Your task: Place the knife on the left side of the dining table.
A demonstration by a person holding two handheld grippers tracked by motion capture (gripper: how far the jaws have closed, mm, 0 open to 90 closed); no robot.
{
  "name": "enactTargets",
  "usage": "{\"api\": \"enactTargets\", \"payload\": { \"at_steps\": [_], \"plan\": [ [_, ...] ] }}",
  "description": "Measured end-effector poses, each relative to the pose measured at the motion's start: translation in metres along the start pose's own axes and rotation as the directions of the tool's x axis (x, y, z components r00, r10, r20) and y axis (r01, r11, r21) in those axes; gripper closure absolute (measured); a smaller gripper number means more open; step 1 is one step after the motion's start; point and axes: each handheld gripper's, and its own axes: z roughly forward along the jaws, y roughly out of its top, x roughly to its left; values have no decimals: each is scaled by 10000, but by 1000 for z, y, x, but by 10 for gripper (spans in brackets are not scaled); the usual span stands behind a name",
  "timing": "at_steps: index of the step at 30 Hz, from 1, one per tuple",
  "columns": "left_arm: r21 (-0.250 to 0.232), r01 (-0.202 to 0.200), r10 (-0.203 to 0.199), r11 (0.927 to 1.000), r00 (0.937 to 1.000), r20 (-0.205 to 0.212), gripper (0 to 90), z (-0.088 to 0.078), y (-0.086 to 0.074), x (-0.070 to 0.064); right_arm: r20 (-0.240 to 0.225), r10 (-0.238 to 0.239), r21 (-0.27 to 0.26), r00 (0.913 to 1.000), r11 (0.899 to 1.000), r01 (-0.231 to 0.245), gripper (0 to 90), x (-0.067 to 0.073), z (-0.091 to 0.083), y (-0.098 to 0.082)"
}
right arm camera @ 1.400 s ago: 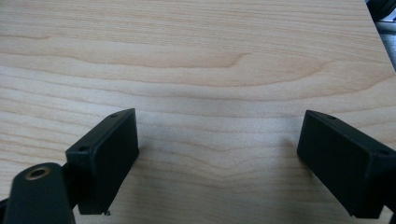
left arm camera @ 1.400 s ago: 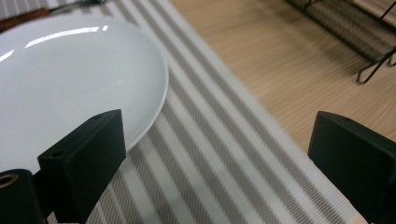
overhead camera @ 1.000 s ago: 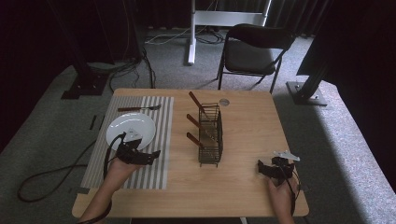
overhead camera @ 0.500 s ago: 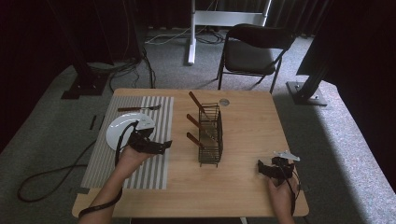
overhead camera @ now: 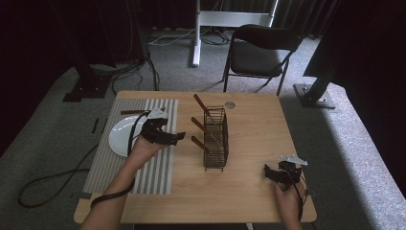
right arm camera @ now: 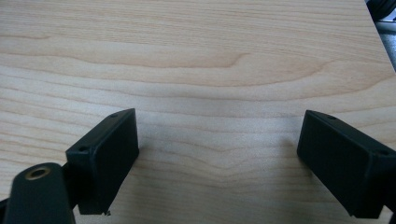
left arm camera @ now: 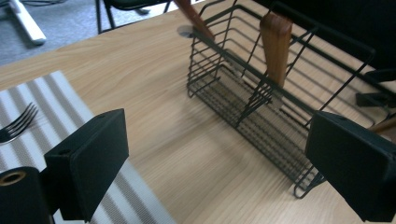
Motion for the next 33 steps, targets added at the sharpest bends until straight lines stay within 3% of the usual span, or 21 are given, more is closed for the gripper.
{"api": "enactTargets", "payload": {
  "at_steps": [5,18,26,33],
  "plan": [
    [6,-162,162,9999,9997,184,94,7,8,-3,2,3,1,10000,10000,-3,120,0,0,0],
    [-116,22,-10,9999,9950,998,169,21,18,-7,12,10,-14,10000,10000,-10,126,0,0,0],
    [-200,297,-268,9994,9910,1310,318,28,22,-6,12,11,-13,10000,10000,-11,126,0,0,0],
    [-423,175,-113,9990,9898,1423,407,35,23,-11,11,10,-14,10000,10000,-10,126,0,0,0]
  ]
}}
